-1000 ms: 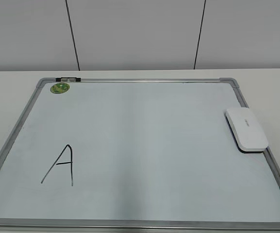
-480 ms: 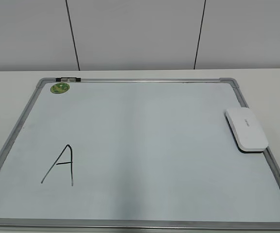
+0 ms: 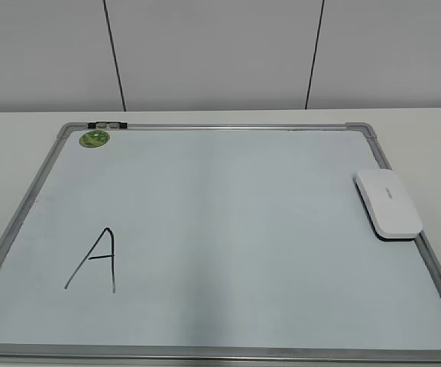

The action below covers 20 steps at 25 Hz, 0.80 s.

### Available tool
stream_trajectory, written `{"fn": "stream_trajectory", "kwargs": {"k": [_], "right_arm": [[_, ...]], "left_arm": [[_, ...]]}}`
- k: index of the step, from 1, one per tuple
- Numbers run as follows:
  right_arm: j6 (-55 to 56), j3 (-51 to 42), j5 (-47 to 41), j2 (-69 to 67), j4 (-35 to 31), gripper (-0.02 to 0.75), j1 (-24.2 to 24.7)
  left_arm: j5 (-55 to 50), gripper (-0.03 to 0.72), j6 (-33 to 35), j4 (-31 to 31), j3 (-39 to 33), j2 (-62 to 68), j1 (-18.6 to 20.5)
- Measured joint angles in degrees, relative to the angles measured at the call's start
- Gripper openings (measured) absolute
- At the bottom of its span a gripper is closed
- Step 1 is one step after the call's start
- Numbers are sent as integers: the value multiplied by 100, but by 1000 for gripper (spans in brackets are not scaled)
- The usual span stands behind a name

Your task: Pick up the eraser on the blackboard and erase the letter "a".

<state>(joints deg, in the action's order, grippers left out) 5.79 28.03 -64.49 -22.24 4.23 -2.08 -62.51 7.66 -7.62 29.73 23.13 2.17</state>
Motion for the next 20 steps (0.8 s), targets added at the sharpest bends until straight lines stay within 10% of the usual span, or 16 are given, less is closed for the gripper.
{"fn": "stream_trajectory", "kwargs": {"k": [20], "right_arm": [[0, 0, -14, 977, 0, 587, 195]], "left_arm": [[-21, 444, 0, -22, -5, -1274, 0]]}}
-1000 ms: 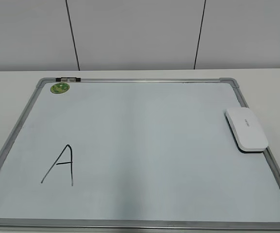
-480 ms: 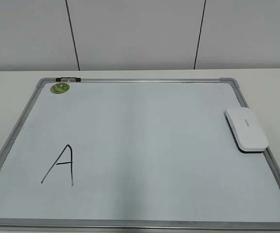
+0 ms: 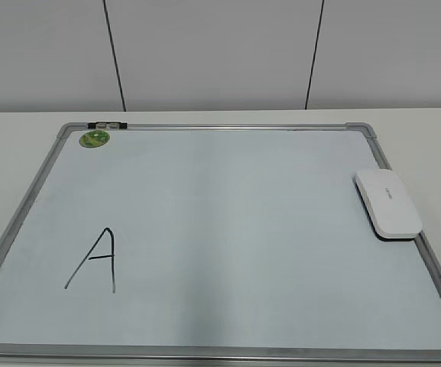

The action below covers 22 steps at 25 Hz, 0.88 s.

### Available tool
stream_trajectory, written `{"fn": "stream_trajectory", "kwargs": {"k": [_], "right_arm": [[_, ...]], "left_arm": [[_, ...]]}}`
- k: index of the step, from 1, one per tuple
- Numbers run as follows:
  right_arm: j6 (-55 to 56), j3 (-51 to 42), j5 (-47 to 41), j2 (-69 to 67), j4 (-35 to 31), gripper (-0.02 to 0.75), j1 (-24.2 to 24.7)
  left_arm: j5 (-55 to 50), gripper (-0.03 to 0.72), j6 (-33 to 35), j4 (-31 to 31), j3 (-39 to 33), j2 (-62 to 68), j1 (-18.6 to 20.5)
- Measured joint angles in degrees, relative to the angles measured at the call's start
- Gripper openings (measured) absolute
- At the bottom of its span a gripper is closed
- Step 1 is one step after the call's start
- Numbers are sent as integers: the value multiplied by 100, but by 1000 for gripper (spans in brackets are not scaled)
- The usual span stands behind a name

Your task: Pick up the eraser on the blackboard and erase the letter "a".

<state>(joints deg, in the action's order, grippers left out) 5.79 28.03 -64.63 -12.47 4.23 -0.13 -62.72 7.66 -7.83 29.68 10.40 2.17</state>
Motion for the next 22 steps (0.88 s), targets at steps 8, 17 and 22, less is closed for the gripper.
{"fn": "stream_trajectory", "kwargs": {"k": [8, 17, 22], "right_arm": [[0, 0, -58, 1192, 0, 587, 3], [0, 0, -70, 1336, 0, 587, 13], [0, 0, -70, 1336, 0, 587, 3]], "left_arm": [[-51, 444, 0, -12, 0, -983, 0], [-94, 443, 0, -21, -9, -983, 0], [-94, 443, 0, -21, -9, -983, -57]]}}
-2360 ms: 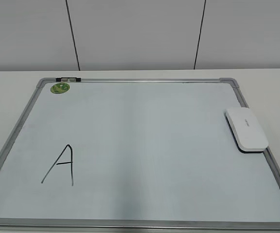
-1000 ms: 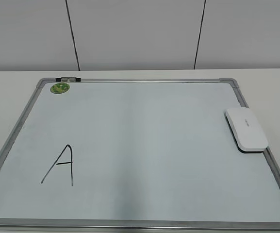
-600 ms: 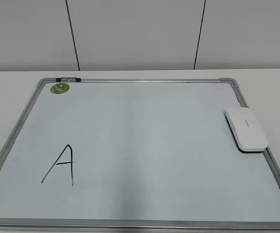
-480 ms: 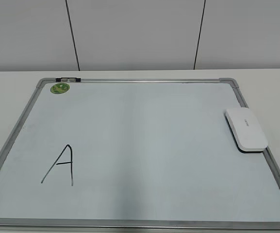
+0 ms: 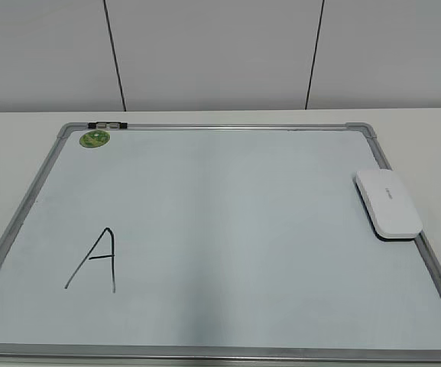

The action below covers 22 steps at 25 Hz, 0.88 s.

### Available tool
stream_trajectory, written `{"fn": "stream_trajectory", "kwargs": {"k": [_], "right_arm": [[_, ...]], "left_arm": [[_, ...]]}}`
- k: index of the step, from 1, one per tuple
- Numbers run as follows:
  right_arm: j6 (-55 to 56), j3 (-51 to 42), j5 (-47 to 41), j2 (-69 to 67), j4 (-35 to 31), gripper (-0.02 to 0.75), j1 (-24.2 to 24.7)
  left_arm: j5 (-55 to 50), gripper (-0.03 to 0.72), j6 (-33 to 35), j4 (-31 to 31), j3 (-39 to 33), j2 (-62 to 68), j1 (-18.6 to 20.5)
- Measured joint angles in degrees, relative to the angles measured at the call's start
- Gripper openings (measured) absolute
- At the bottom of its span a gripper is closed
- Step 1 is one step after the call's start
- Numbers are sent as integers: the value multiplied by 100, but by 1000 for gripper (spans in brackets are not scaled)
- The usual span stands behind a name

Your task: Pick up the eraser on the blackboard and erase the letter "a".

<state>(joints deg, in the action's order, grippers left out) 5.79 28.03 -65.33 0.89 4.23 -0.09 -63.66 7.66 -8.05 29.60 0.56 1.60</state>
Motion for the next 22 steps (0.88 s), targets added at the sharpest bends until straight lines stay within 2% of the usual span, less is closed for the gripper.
{"fn": "stream_trajectory", "kwargs": {"k": [22], "right_arm": [[0, 0, 0, 0, 0, 587, 0]], "left_arm": [[0, 443, 0, 0, 0, 0, -60]]}}
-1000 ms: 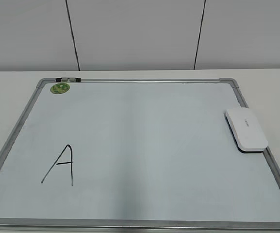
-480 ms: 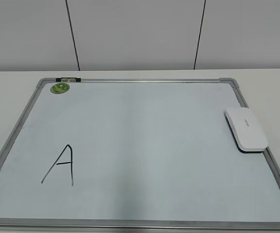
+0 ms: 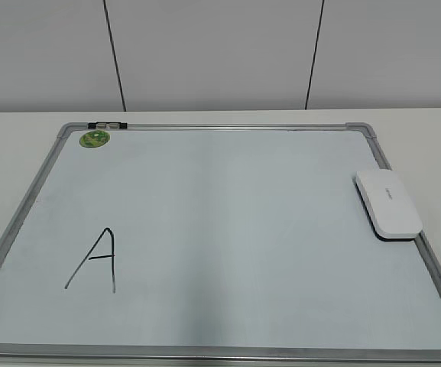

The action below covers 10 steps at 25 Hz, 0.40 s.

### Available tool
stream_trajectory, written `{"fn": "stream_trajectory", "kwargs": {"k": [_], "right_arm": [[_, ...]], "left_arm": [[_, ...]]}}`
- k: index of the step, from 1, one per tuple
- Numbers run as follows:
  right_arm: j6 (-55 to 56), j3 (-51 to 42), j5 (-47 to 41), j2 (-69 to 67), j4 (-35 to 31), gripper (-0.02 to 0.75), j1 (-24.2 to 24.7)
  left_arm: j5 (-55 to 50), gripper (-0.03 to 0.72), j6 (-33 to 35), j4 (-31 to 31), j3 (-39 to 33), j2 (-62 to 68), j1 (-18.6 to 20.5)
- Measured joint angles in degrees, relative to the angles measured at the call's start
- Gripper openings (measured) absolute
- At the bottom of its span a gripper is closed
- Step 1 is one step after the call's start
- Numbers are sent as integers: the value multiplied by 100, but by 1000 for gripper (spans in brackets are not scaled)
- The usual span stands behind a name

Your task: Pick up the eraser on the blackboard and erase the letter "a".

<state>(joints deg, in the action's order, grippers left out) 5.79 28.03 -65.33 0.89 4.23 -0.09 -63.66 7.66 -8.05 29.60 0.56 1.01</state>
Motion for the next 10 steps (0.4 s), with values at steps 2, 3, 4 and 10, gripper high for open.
{"fn": "stream_trajectory", "kwargs": {"k": [2, 3, 4, 10], "right_arm": [[0, 0, 0, 0, 0, 587, 0], [0, 0, 0, 0, 0, 587, 0], [0, 0, 0, 0, 0, 587, 0], [0, 0, 0, 0, 0, 587, 0]], "left_arm": [[0, 442, 0, 0, 0, 0, 0], [0, 442, 0, 0, 0, 0, 0], [0, 442, 0, 0, 0, 0, 0], [0, 442, 0, 0, 0, 0, 0]]}}
